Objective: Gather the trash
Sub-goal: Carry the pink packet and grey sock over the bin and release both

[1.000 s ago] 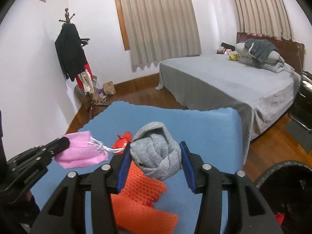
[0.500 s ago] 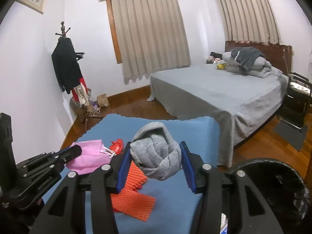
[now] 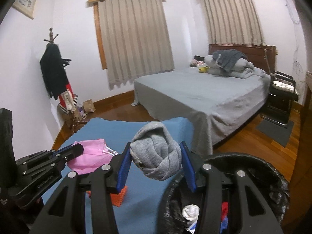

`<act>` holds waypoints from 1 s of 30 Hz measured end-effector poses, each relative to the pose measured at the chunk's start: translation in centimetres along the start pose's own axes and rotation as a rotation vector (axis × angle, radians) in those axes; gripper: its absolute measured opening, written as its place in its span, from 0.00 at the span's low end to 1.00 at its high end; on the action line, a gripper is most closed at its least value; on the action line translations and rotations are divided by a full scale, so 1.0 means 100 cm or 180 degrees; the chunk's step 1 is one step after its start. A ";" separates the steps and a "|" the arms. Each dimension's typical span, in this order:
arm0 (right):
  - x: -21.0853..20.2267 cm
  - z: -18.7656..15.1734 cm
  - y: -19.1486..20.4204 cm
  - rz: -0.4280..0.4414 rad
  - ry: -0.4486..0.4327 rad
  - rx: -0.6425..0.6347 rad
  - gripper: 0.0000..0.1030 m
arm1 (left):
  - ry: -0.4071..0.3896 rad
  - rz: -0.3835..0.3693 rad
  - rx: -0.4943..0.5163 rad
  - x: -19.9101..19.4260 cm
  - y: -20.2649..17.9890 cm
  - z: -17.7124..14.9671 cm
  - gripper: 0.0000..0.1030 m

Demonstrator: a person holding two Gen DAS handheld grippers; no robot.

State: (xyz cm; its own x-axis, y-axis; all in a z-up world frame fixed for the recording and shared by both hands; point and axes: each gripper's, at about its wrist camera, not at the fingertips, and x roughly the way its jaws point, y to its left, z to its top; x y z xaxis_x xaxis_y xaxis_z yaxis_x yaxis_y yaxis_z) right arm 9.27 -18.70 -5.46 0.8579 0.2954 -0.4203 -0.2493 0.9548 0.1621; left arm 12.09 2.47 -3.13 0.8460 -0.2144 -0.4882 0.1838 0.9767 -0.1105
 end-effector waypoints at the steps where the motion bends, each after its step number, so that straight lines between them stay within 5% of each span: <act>1: -0.003 -0.001 -0.007 -0.0039 -0.0006 0.0024 0.47 | 0.0011 -0.0032 0.0021 0.002 -0.006 -0.001 0.03; 30: -0.035 -0.061 -0.139 -0.0867 0.0256 0.0550 0.48 | 0.0431 -0.0757 0.0567 0.083 -0.146 -0.037 0.03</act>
State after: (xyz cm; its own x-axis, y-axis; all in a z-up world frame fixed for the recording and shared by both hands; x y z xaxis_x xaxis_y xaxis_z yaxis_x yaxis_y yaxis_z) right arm 7.00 -32.80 -11.69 0.8426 0.0384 -0.5372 0.0703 0.9811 0.1803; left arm 14.61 -13.58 -8.79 0.6967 -0.4234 -0.5790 0.4630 0.8820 -0.0879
